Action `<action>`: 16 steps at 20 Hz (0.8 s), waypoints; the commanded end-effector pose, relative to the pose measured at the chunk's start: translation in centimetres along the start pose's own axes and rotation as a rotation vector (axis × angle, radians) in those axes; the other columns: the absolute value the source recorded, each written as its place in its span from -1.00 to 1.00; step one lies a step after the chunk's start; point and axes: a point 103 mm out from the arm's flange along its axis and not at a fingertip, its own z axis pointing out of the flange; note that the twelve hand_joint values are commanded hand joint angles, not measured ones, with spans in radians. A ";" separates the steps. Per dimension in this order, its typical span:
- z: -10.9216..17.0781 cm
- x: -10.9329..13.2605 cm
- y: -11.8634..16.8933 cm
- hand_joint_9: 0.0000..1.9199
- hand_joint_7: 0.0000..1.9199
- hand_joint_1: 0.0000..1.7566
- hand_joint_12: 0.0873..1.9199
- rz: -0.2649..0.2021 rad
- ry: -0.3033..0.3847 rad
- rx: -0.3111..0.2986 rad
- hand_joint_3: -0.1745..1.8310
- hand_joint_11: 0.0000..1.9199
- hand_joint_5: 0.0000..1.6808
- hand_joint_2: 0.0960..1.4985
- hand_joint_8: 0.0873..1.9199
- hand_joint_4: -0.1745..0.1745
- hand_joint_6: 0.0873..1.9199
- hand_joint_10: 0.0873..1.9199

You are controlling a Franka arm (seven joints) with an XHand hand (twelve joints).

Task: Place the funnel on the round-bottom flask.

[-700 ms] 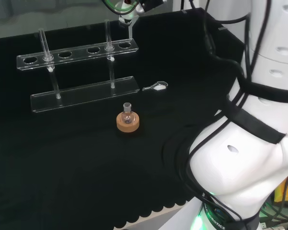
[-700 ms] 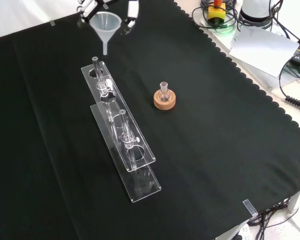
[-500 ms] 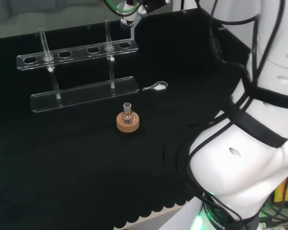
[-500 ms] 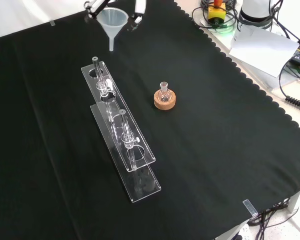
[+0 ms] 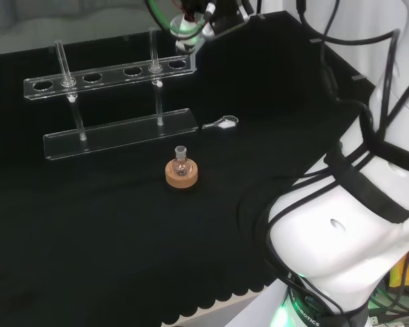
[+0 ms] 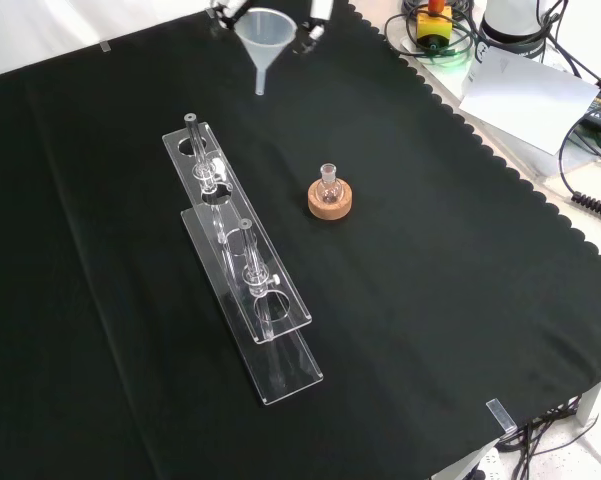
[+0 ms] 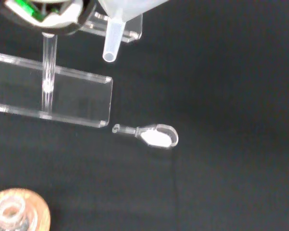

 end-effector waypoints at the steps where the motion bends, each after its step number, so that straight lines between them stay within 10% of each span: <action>1: 3.1 2.4 -3.0 0.11 -0.23 0.08 0.18 -0.008 0.002 0.029 -0.10 -0.24 -0.03 -0.08 -0.34 -0.17 -0.32 -0.62; 16: 8.6 5.0 -2.6 0.12 -0.23 0.09 0.16 -0.049 0.016 0.062 -0.09 -0.21 -0.03 -0.07 -0.34 -0.22 -0.32 -0.63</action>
